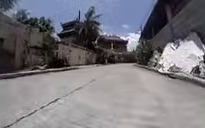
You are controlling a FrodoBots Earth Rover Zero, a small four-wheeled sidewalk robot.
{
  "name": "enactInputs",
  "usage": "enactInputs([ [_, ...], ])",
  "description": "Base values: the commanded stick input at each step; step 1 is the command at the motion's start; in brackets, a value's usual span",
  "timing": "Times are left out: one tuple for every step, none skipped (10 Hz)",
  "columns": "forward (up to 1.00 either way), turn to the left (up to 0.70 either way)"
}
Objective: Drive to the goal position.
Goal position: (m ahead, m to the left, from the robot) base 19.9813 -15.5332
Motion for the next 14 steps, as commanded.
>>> enactInputs([
  [1.00, 0.14],
  [1.00, 0.14],
  [1.00, 0.14],
  [1.00, 0.14],
  [1.00, 0.14],
  [1.00, 0.14],
  [1.00, 0.14],
  [1.00, 0.14],
  [1.00, 0.13],
  [1.00, -0.10],
  [0.93, -0.24],
  [0.71, -0.18],
  [0.48, -0.13],
  [0.26, -0.07],
])
